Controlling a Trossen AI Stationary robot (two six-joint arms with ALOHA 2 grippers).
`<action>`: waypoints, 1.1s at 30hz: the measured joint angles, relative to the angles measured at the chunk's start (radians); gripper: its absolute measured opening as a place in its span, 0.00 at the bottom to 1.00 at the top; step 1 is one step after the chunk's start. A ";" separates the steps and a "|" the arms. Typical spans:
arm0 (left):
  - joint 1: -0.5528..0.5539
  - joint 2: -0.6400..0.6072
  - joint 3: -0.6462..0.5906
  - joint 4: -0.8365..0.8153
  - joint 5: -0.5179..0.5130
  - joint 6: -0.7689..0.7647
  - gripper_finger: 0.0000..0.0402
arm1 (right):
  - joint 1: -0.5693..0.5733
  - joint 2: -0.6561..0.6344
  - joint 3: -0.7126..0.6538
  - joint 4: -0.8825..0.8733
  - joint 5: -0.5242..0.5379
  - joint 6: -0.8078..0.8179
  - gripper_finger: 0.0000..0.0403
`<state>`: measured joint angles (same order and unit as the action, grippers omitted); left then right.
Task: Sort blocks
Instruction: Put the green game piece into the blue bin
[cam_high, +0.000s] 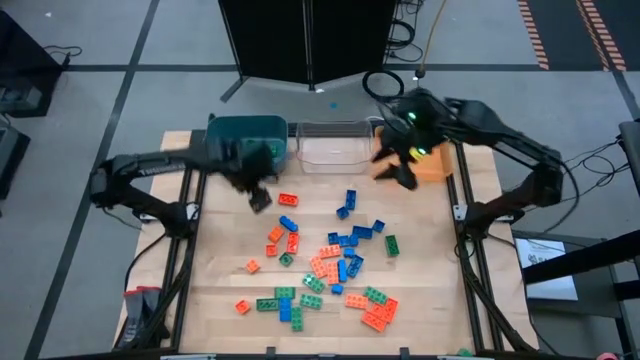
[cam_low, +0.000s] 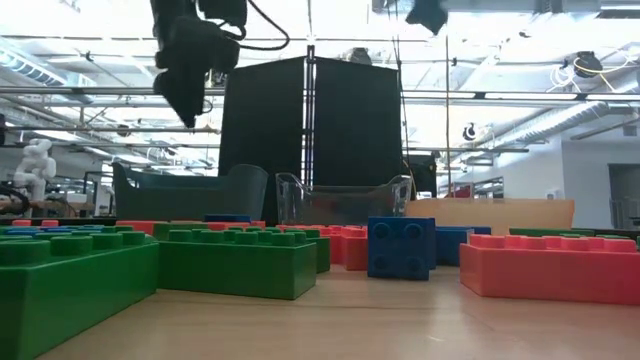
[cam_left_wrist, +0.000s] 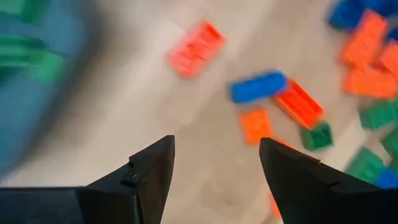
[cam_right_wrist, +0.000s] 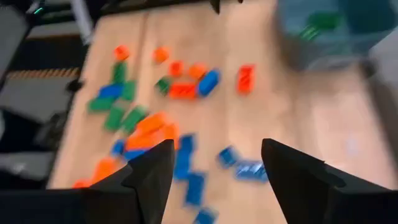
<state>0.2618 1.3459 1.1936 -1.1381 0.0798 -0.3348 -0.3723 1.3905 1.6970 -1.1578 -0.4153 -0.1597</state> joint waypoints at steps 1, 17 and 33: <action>-0.056 -0.007 -0.029 0.031 -0.001 -0.023 0.60 | 0.016 -0.022 0.000 -0.024 0.006 0.016 0.60; -0.614 0.075 -0.170 0.457 -0.255 0.003 0.60 | 0.119 -0.240 0.000 -0.136 0.253 0.175 0.60; -0.644 0.307 -0.171 0.585 -0.235 0.113 0.60 | 0.119 -0.249 -0.001 -0.238 0.259 0.181 0.60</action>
<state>-0.3817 1.6525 1.0225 -0.5526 -0.1551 -0.2218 -0.2531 1.1416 1.6962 -1.3963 -0.1566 0.0216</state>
